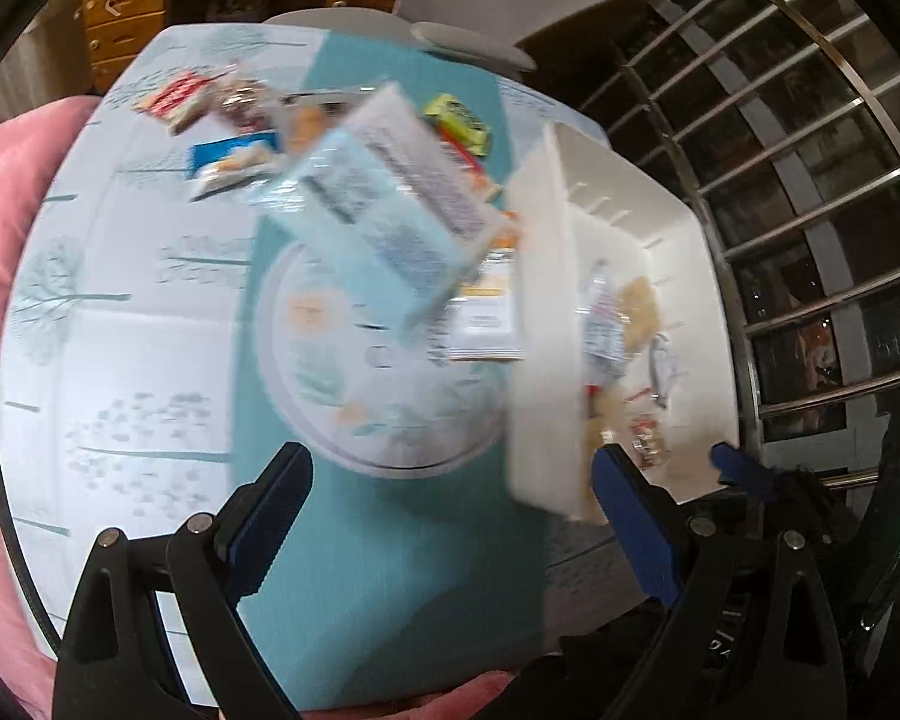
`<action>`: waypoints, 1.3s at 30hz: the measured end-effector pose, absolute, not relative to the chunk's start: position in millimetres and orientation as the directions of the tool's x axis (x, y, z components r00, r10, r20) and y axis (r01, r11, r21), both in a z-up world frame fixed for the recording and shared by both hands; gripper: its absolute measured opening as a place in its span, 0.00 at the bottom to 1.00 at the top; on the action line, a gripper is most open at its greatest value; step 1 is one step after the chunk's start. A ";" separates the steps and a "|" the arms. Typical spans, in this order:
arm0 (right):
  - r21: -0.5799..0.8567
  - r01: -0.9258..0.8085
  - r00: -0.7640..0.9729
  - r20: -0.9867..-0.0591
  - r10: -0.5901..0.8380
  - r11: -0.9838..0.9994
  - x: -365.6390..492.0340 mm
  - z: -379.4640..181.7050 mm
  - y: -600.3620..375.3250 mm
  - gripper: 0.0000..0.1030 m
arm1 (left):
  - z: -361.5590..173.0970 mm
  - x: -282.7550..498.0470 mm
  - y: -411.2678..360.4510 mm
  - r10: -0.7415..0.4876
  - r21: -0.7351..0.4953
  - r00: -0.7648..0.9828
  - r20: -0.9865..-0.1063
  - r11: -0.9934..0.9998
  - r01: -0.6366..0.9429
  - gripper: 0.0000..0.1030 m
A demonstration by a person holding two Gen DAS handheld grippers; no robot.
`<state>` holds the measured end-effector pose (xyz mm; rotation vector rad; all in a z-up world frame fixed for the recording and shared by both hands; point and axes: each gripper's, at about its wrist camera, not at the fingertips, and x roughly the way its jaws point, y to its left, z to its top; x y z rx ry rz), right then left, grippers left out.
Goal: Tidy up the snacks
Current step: 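Withdraw both open tools from the tray back toward the snack pile, then grasp the large clear printed bag with right tool while left grasps blue packet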
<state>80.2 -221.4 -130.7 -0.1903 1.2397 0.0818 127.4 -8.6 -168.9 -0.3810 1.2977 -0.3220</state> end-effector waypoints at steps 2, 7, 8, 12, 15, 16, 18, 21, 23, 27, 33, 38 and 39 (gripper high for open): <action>-0.127 -0.207 0.324 -0.944 -0.055 0.970 83.2 -131.2 -205.7 0.78 | -172.1 130.8 9.8 -0.429 -0.437 0.229 -0.874 0.899 0.017 0.91; -0.164 -0.251 0.339 -0.938 -0.072 0.954 103.5 -128.8 -176.0 0.80 | -180.7 148.9 51.7 -0.399 -0.400 0.199 -0.895 0.916 0.038 0.91; -0.172 -0.253 0.345 -0.935 -0.077 0.952 108.6 -128.5 -170.8 0.81 | -183.2 154.1 60.4 -0.395 -0.393 0.191 -0.899 0.918 0.046 0.91; -0.205 -0.271 0.367 -0.925 -0.096 0.940 132.2 -131.2 -147.1 0.86 | -190.0 178.3 85.2 -0.375 -0.365 0.171 -0.911 0.927 0.090 0.91; -0.250 -0.272 0.386 -0.913 -0.133 0.929 151.4 -135.9 -127.3 0.88 | -192.8 195.0 97.2 -0.369 -0.349 0.171 -0.914 0.927 0.137 0.91; -0.254 -0.274 0.391 -0.911 -0.134 0.928 157.0 -136.9 -119.9 0.89 | -194.3 202.4 101.1 -0.365 -0.339 0.172 -0.915 0.927 0.160 0.91; -0.270 -0.280 0.400 -0.905 -0.144 0.921 167.0 -140.4 -107.6 0.92 | -200.0 213.8 104.0 -0.350 -0.316 0.165 -0.922 0.927 0.201 0.91; -0.296 -0.302 0.392 -0.905 -0.165 0.906 179.3 -151.8 -93.8 0.93 | -209.3 227.1 103.7 -0.332 -0.290 0.144 -0.932 0.924 0.251 0.89; -0.293 -0.324 0.385 -0.910 -0.157 0.900 184.9 -158.3 -87.7 0.93 | -217.7 235.3 100.8 -0.315 -0.270 0.124 -0.941 0.919 0.288 0.85; -0.291 -0.369 0.372 -0.917 -0.147 0.883 195.1 -170.5 -79.6 0.95 | -228.2 251.1 98.2 -0.289 -0.242 0.112 -0.951 0.918 0.315 0.85; -0.309 -0.447 0.360 -0.921 -0.148 0.839 214.1 -192.8 -70.4 0.96 | -237.3 281.7 89.5 -0.237 -0.170 0.139 -0.962 0.911 0.375 0.85; -0.350 -0.497 0.368 -0.914 -0.172 0.794 229.9 -210.9 -63.0 0.99 | -249.0 313.7 81.5 -0.223 -0.144 0.154 -0.963 0.901 0.409 0.85; -0.349 -0.502 0.367 -0.915 -0.171 0.791 231.8 -212.9 -62.6 0.99 | -251.2 318.1 79.0 -0.223 -0.142 0.155 -0.962 0.899 0.414 0.85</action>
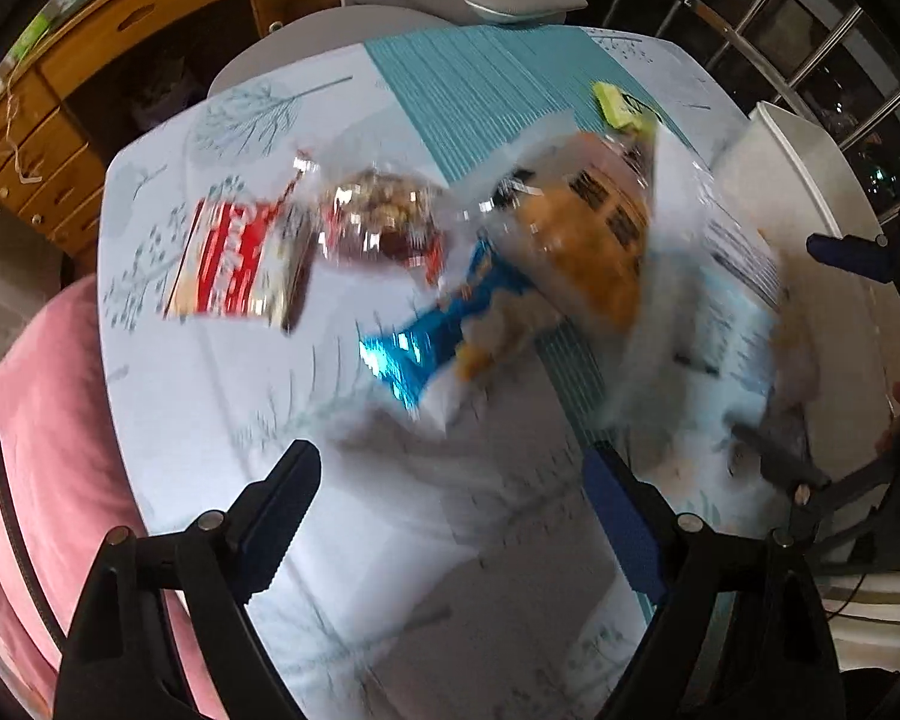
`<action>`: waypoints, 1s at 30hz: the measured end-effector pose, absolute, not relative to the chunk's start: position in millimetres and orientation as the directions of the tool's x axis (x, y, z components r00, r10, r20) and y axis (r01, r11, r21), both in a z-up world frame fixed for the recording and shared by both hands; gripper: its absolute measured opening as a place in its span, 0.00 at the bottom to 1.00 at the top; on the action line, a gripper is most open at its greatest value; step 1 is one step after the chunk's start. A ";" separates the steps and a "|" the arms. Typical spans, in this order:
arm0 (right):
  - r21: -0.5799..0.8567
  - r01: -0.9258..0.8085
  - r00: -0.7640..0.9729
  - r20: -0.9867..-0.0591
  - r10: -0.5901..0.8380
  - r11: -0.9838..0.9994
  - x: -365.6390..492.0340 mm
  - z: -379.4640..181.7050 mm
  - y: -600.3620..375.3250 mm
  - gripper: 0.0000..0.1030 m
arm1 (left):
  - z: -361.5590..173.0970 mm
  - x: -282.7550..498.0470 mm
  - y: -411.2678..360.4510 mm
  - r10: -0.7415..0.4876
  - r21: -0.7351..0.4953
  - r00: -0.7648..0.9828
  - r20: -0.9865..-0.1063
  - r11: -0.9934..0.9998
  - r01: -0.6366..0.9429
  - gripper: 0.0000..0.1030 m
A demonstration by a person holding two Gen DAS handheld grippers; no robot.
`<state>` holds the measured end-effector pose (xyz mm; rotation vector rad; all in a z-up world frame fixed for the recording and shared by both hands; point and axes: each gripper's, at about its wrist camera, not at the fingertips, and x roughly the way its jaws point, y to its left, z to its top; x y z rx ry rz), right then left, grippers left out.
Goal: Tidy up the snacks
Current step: 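Grasp the large clear printed bag with right tool while left grasps blue packet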
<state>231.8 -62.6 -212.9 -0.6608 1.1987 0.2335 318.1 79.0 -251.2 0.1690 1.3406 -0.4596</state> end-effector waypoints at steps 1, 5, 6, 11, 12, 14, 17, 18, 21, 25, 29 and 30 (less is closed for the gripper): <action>-0.344 -0.512 0.360 -0.918 -0.167 0.787 234.9 -217.0 -61.5 0.99 | -254.1 324.1 76.8 -0.224 -0.141 0.155 -0.962 0.896 0.421 0.85; -0.327 -0.554 0.329 -0.931 -0.160 0.765 244.3 -234.1 -57.8 0.99 | -264.3 341.6 70.5 -0.209 -0.115 0.158 -0.965 0.881 0.459 0.85; -0.329 -0.558 0.330 -0.930 -0.160 0.762 245.6 -236.2 -57.0 1.00 | -267.7 346.4 69.0 -0.205 -0.114 0.150 -0.967 0.878 0.465 0.85; -0.292 -0.582 0.307 -0.943 -0.127 0.759 253.9 -244.7 -54.3 1.00 | -281.1 364.1 63.3 -0.185 -0.104 0.125 -0.975 0.872 0.479 0.85; -0.291 -0.582 0.304 -0.944 -0.130 0.759 256.2 -247.9 -54.3 1.00 | -283.2 367.2 61.9 -0.183 -0.104 0.121 -0.976 0.871 0.481 0.85; -0.287 -0.578 0.298 -0.946 -0.129 0.764 259.4 -250.5 -54.8 1.00 | -286.9 372.5 57.2 -0.182 -0.107 0.110 -0.977 0.870 0.482 0.85; -0.279 -0.570 0.296 -0.947 -0.124 0.773 263.6 -252.9 -54.8 1.00 | -290.7 376.7 50.8 -0.174 -0.102 0.101 -0.980 0.864 0.493 0.85; -0.277 -0.570 0.292 -0.948 -0.124 0.774 264.7 -253.5 -55.5 1.00 | -292.4 378.2 48.9 -0.168 -0.098 0.100 -0.981 0.864 0.493 0.85; -0.257 -0.562 0.275 -0.954 -0.115 0.786 269.2 -255.3 -57.9 1.00 | -296.2 383.9 43.3 -0.154 -0.086 0.100 -0.983 0.866 0.493 0.84; -0.212 -0.543 0.250 -0.965 -0.084 0.813 276.0 -257.0 -63.9 1.00 | -296.4 388.0 34.3 -0.137 -0.057 0.129 -0.982 0.872 0.486 0.77; -0.167 -0.514 0.228 -0.972 -0.054 0.841 282.9 -259.0 -69.8 1.00 | -293.8 387.8 27.1 -0.136 -0.042 0.157 -0.978 0.870 0.491 0.64; -0.158 -0.508 0.224 -0.973 -0.047 0.847 283.8 -259.9 -70.7 1.00 | -293.5 388.1 26.2 -0.137 -0.042 0.160 -0.978 0.872 0.488 0.63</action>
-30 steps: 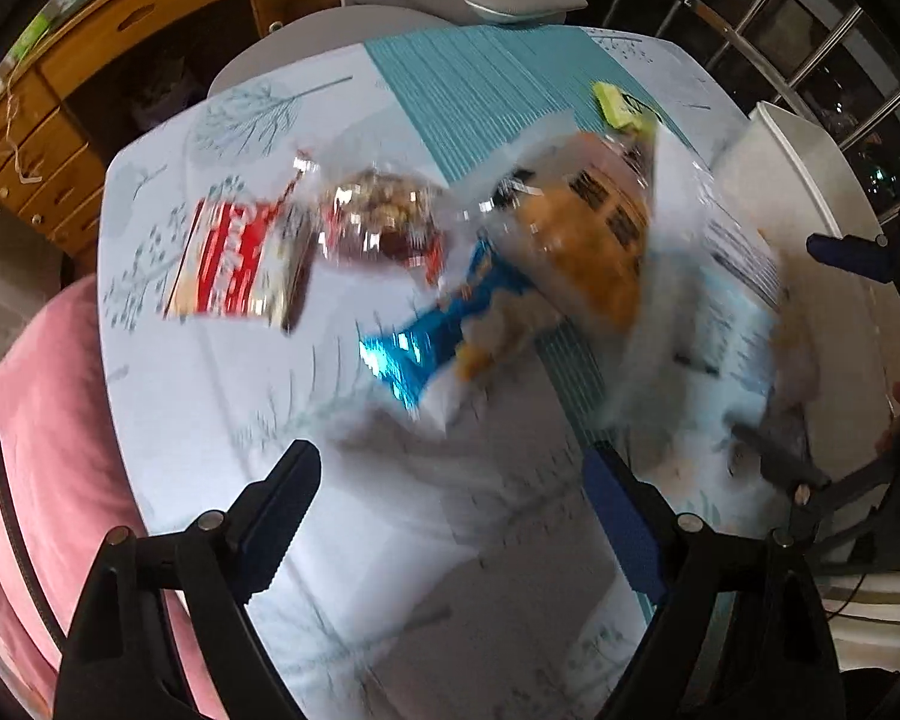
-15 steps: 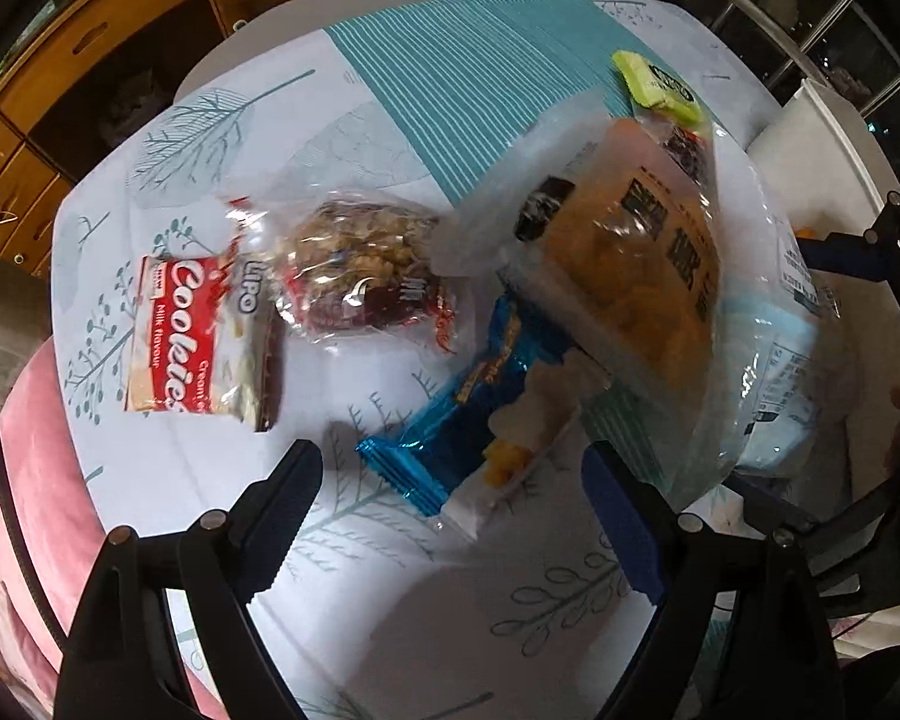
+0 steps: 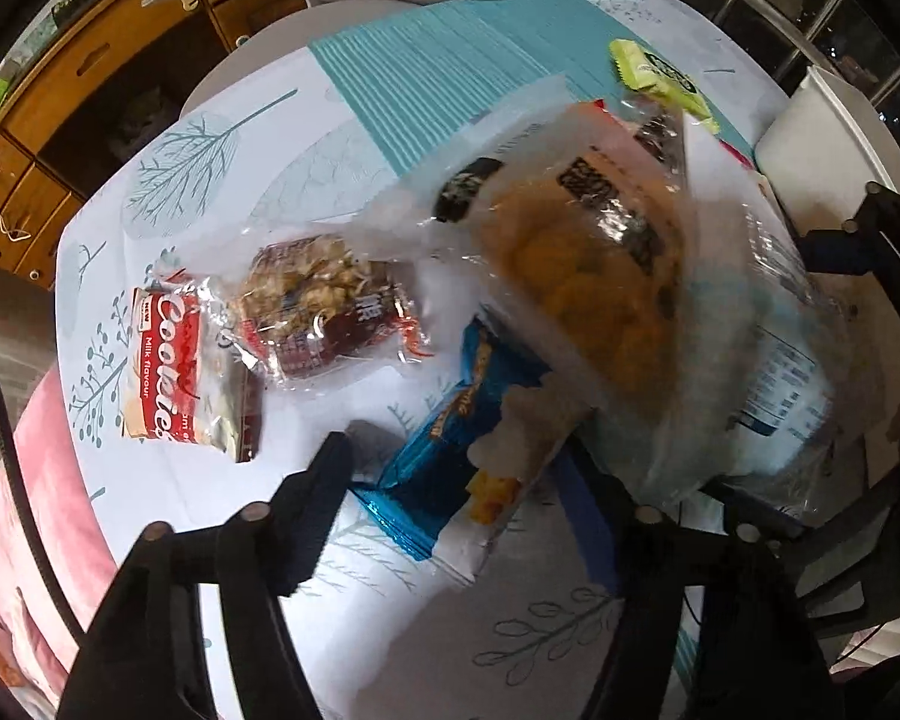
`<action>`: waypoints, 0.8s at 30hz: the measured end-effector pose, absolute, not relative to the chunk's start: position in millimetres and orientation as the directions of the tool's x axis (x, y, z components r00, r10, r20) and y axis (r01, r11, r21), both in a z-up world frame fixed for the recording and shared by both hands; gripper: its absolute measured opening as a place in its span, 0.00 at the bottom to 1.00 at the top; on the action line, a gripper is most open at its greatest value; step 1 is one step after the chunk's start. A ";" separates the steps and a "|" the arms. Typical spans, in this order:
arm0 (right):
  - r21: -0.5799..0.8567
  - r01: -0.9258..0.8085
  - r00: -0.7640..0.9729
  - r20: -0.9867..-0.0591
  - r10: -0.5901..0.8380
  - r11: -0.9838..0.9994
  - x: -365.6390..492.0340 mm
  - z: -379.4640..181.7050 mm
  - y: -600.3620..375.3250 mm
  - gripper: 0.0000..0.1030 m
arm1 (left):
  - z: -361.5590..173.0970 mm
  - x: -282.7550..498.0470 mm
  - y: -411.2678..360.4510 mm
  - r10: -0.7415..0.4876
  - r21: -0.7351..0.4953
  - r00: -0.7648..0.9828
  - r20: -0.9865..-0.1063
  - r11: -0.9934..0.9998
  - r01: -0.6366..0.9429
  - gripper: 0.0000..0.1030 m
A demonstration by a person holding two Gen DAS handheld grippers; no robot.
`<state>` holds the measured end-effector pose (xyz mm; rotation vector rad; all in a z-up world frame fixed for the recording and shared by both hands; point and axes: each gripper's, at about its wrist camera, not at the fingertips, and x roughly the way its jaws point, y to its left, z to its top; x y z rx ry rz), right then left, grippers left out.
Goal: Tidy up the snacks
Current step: 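Grasp the large clear printed bag with right tool while left grasps blue packet, then carry the large bag with right tool while left carries blue packet over the tray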
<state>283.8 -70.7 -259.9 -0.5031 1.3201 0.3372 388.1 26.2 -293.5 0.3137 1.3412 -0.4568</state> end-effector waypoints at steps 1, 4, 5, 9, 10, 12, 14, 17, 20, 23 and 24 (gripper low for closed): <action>-0.153 -0.507 0.221 -0.974 -0.043 0.848 283.8 -260.1 -71.2 1.00 | -293.6 388.0 26.1 -0.138 -0.043 0.162 -0.977 0.874 0.484 0.62; -0.152 -0.503 0.216 -0.975 -0.046 0.851 283.3 -260.3 -70.3 1.00 | -293.1 387.6 28.0 -0.145 -0.045 0.177 -0.973 0.880 0.474 0.57; -0.150 -0.500 0.212 -0.976 -0.048 0.853 283.7 -260.8 -70.4 0.99 | -290.3 374.3 24.7 -0.146 -0.044 0.184 -0.972 0.882 0.469 0.55; -0.139 -0.471 0.189 -0.980 -0.055 0.871 287.0 -260.6 -69.7 0.94 | -287.2 364.7 29.1 -0.144 -0.045 0.194 -0.970 0.896 0.441 0.38; -0.137 -0.460 0.181 -0.982 -0.058 0.877 288.8 -261.0 -69.7 0.94 | -284.5 356.1 34.5 -0.142 -0.045 0.195 -0.970 0.901 0.432 0.37; -0.123 -0.437 0.162 -0.985 -0.057 0.891 288.0 -260.6 -67.8 0.93 | -282.8 347.9 37.5 -0.140 -0.050 0.193 -0.971 0.912 0.408 0.37; -0.108 -0.416 0.142 -0.988 -0.053 0.903 287.8 -260.0 -66.8 0.92 | -281.6 344.5 36.7 -0.142 -0.061 0.184 -0.973 0.919 0.389 0.36; -0.056 -0.365 0.089 -0.996 -0.025 0.929 288.3 -258.5 -67.9 0.90 | -280.0 337.7 42.5 -0.147 -0.082 0.166 -0.975 0.934 0.349 0.36; -0.021 -0.324 0.060 -0.998 -0.002 0.946 282.9 -255.2 -67.0 0.90 | -278.8 329.5 54.3 -0.155 -0.106 0.141 -0.978 0.947 0.302 0.36; 0.035 -0.265 0.011 -0.999 0.040 0.964 275.9 -253.0 -67.5 0.89 | -276.1 320.5 65.0 -0.138 -0.098 0.129 -0.982 0.956 0.276 0.36; 0.052 -0.244 -0.006 -0.999 0.053 0.968 273.4 -252.5 -67.4 0.89 | -274.4 316.5 69.2 -0.137 -0.099 0.127 -0.982 0.958 0.269 0.36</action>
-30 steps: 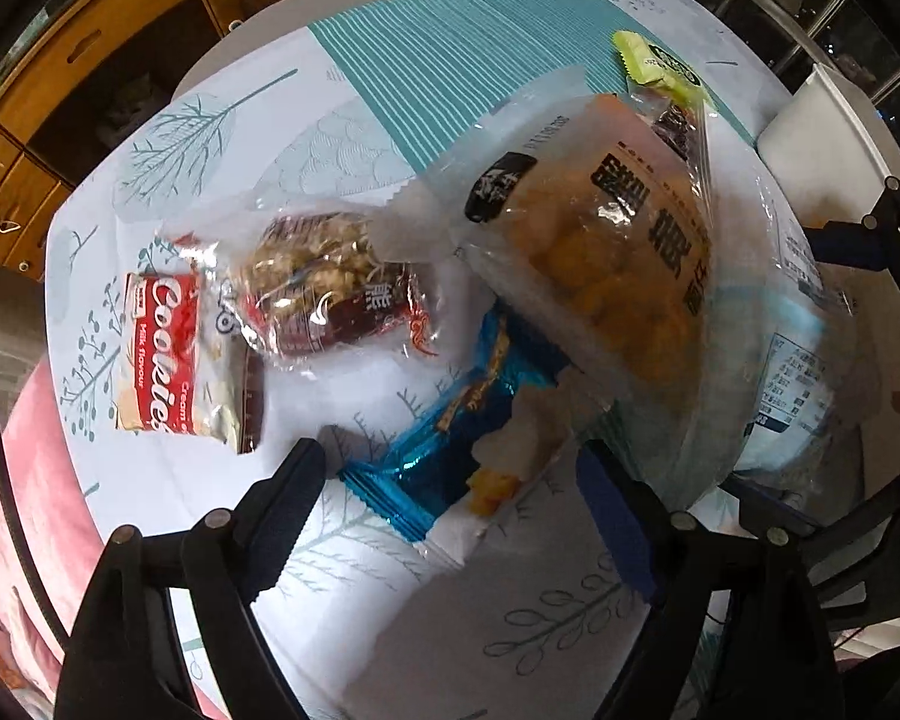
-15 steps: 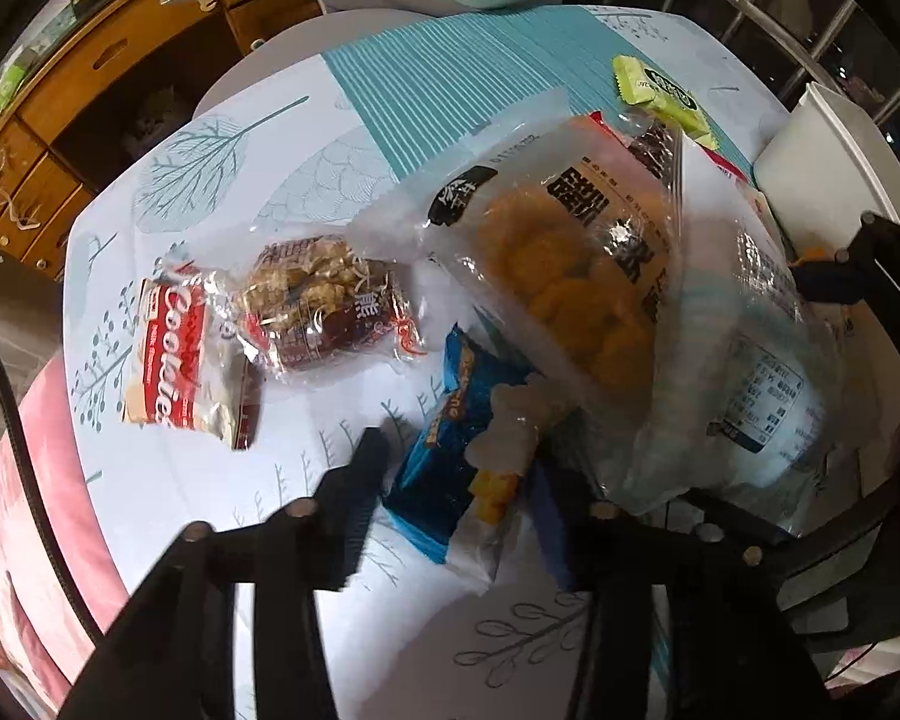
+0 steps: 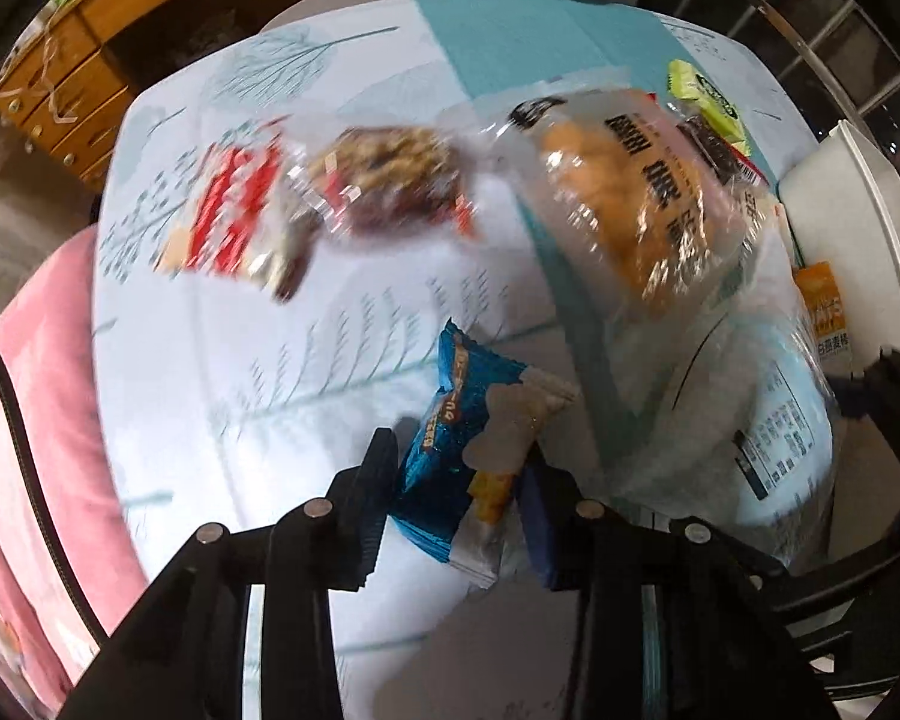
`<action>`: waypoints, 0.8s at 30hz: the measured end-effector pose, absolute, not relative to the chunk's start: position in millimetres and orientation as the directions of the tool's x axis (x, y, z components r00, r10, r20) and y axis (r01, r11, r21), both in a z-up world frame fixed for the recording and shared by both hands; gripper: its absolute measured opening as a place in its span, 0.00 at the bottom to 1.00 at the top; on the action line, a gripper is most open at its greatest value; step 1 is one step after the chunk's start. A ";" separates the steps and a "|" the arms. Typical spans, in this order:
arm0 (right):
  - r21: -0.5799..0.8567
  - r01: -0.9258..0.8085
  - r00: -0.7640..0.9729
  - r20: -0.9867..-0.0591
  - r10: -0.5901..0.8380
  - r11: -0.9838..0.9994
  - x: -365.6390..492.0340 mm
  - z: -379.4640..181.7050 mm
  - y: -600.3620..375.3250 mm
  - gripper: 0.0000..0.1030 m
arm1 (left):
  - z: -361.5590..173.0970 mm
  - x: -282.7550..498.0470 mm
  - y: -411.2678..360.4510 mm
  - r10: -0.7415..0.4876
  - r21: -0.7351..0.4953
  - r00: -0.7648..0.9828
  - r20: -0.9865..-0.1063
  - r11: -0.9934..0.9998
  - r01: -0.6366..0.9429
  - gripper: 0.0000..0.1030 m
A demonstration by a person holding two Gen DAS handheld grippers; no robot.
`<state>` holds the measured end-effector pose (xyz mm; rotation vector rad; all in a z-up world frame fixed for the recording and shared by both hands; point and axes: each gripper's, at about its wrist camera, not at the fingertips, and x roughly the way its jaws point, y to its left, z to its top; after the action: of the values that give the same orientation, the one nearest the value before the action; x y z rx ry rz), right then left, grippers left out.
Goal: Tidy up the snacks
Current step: 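Carry the large bag with right tool while left carries blue packet over the tray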
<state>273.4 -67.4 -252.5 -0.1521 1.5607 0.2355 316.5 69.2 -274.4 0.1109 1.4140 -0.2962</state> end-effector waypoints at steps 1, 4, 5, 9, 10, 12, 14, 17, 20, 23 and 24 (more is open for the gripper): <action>0.062 -0.230 -0.017 -0.998 0.060 0.971 270.2 -252.3 -67.2 0.89 | -271.8 311.5 73.5 -0.140 -0.104 0.124 -0.982 0.959 0.262 0.36; 0.084 -0.164 -0.060 -0.995 0.075 0.983 257.3 -249.7 -65.4 0.89 | -262.7 293.8 83.5 -0.158 -0.126 0.116 -0.981 0.961 0.247 0.36; 0.093 -0.141 -0.077 -0.994 0.082 0.986 252.8 -248.8 -64.3 0.89 | -259.0 284.4 86.0 -0.164 -0.133 0.115 -0.980 0.961 0.244 0.36; 0.150 -0.052 -0.124 -0.982 0.142 0.987 229.9 -244.5 -58.3 0.89 | -237.9 251.8 96.4 -0.224 -0.188 0.129 -0.966 0.952 0.243 0.36; 0.161 -0.031 -0.133 -0.979 0.156 0.986 224.4 -242.4 -56.8 0.89 | -233.9 244.4 99.3 -0.242 -0.206 0.131 -0.961 0.948 0.241 0.36; 0.185 0.015 -0.144 -0.972 0.185 0.983 213.1 -237.3 -56.1 0.89 | -219.9 224.6 108.6 -0.274 -0.236 0.137 -0.952 0.942 0.240 0.36; 0.206 0.059 -0.152 -0.965 0.213 0.977 199.9 -232.1 -53.9 0.89 | -211.4 211.9 112.8 -0.290 -0.248 0.149 -0.945 0.935 0.252 0.36; 0.205 0.095 -0.149 -0.965 0.217 0.974 182.8 -225.7 -53.5 0.89 | -198.0 197.5 119.7 -0.325 -0.275 0.170 -0.930 0.925 0.264 0.36; 0.211 0.143 -0.146 -0.962 0.232 0.967 169.1 -219.6 -57.5 0.89 | -187.0 179.8 129.0 -0.378 -0.327 0.181 -0.908 0.910 0.256 0.36; 0.235 0.192 -0.135 -0.956 0.262 0.953 161.4 -213.0 -65.2 0.89 | -182.8 189.6 128.4 -0.406 -0.355 0.188 -0.894 0.899 0.255 0.36; 0.240 0.207 -0.130 -0.954 0.270 0.948 157.8 -209.8 -68.0 0.89 | -184.0 190.2 126.2 -0.413 -0.362 0.186 -0.891 0.896 0.256 0.36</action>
<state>157.8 -68.0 -209.8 0.3620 1.7130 0.0554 190.2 126.2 -184.0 -0.1426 1.3015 -0.4731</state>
